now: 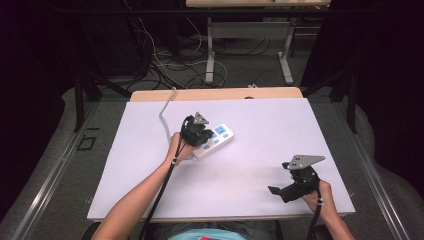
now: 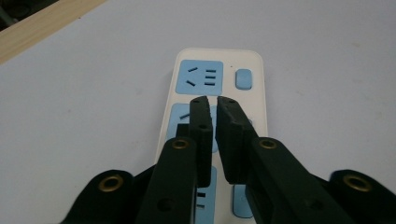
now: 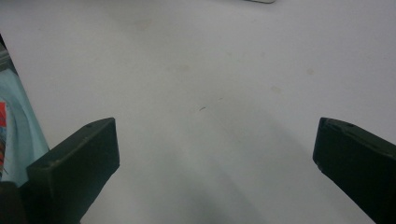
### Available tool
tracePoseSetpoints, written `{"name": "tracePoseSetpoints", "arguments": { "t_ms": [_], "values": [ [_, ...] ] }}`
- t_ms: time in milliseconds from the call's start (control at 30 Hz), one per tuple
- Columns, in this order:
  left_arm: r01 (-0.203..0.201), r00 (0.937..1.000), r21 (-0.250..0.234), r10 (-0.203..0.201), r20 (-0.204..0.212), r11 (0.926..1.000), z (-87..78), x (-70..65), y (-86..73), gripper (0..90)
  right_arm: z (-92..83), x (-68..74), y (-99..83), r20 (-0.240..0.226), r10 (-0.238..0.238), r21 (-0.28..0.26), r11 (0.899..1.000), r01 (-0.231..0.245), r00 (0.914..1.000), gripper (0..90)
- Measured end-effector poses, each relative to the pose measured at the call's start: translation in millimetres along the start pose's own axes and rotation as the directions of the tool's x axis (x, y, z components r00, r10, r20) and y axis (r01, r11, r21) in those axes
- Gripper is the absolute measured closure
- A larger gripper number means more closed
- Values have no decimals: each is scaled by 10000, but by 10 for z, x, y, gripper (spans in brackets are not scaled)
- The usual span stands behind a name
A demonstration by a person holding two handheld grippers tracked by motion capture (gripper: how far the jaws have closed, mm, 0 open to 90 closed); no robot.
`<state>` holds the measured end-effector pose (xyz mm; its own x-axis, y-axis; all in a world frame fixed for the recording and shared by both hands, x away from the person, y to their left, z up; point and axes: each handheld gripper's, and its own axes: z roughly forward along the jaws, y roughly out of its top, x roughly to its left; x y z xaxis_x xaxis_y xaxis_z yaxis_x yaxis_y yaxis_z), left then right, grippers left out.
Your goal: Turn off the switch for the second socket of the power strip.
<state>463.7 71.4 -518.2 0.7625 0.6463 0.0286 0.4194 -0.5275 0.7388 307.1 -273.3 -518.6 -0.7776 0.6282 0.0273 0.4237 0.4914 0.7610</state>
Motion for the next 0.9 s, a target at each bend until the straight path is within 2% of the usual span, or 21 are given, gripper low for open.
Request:
{"name": "tracePoseSetpoints", "arguments": {
  "t_ms": [100, 200, 367, 633, 667, 733, 900],
  "values": [
    [51, 9999, -74, -50, 114, 10000, 32, -18, -2, 898, 1, 0, 2, 29, -54, -20, 10000, 54, 10000, 0],
    [-53, 9995, 75, 51, 320, 10000, 53, -33, 7, 900, 3, -2, 0, -57, 12, -3, 10000, -12, 10000, 0],
    [-226, 9990, 159, 219, 398, 9996, 101, -57, 16, 900, 10, -1, 1, -52, 25, 4, 10000, -25, 10000, 0],
    [-220, 9983, 281, 204, 539, 9994, 141, -65, 10, 900, 13, -3, -2, -53, 38, -25, 10000, -39, 10000, 1],
    [-232, 9978, 438, 204, 638, 9988, 135, -57, 15, 900, 12, -4, -2, -47, 35, -18, 10000, -35, 10000, 1],
    [-202, 9981, 289, 185, 593, 9994, 162, -60, 7, 900, 12, -5, -2, -46, 38, -16, 10000, -38, 10000, 1],
    [-283, 9972, 363, 257, 700, 9989, 215, -88, 13, 900, 13, -6, -3, -62, 45, -25, 10000, -46, 10000, 1]
  ]
}}
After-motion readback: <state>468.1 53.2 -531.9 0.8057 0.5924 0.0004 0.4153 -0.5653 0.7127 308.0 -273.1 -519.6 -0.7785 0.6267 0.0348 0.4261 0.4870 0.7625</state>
